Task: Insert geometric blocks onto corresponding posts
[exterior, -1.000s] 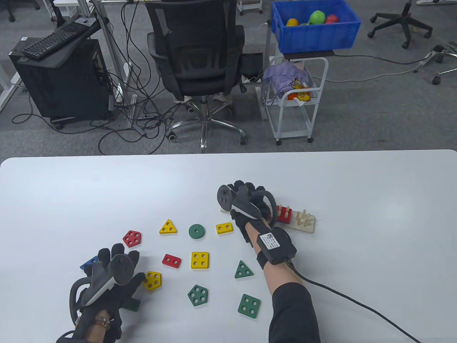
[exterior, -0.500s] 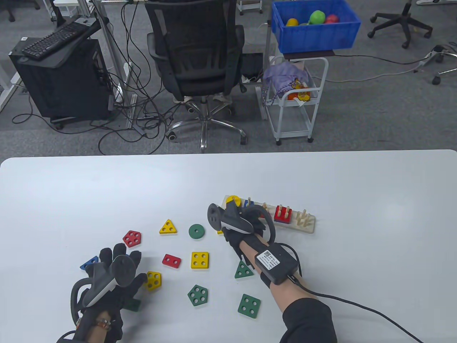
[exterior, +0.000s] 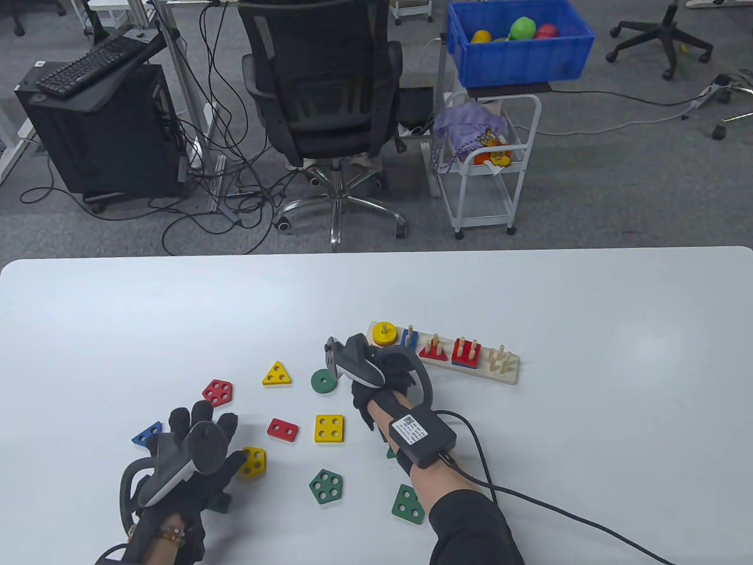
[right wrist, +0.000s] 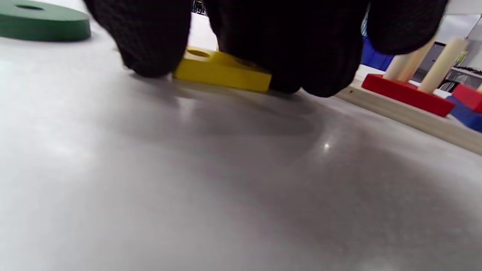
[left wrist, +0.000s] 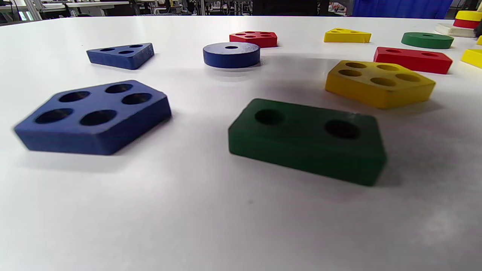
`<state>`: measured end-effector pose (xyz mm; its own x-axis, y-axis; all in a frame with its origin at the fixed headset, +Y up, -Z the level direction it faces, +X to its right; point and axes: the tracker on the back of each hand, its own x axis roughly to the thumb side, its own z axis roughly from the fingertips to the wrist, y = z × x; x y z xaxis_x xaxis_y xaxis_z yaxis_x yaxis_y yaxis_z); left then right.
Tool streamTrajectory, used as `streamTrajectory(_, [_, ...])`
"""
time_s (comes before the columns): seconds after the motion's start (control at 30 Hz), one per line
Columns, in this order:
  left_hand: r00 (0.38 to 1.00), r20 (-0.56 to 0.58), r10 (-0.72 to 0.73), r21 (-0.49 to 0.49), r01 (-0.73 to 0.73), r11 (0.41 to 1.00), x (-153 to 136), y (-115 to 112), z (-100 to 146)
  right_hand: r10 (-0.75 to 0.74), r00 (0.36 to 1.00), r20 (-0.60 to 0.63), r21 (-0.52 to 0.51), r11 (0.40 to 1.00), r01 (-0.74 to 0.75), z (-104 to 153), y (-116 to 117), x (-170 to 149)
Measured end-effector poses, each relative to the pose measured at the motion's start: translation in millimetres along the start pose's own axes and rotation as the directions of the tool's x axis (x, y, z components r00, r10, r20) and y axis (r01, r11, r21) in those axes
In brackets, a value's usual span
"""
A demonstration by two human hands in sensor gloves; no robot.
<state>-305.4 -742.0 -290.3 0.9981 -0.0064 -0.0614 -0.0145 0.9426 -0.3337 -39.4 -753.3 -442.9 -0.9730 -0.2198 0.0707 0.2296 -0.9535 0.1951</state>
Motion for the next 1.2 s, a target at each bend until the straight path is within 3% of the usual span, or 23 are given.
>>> streamTrajectory(0.33, [1.000,0.005,-0.004,0.001,0.004,1.000,1,0,0,-0.006,0.993,0.122,-0.037,0.999,0.010,5,1,-11])
streamTrajectory(0.6, [1.000,-0.002,-0.005,-0.005,0.005,1.000,1,-1,0,-0.083,0.966,0.246,-0.080,0.991,0.106,19,-7,-25])
streamTrajectory(1.1, [1.000,-0.006,-0.009,-0.009,0.009,1.000,0,-1,0,0.026,0.955,0.295,-0.375,0.922,0.091,23,-45,-72])
streamTrajectory(1.2, [1.000,-0.006,-0.008,-0.010,0.008,1.000,0,-1,0,-0.012,0.961,0.275,-0.371,0.921,0.117,18,-48,-79])
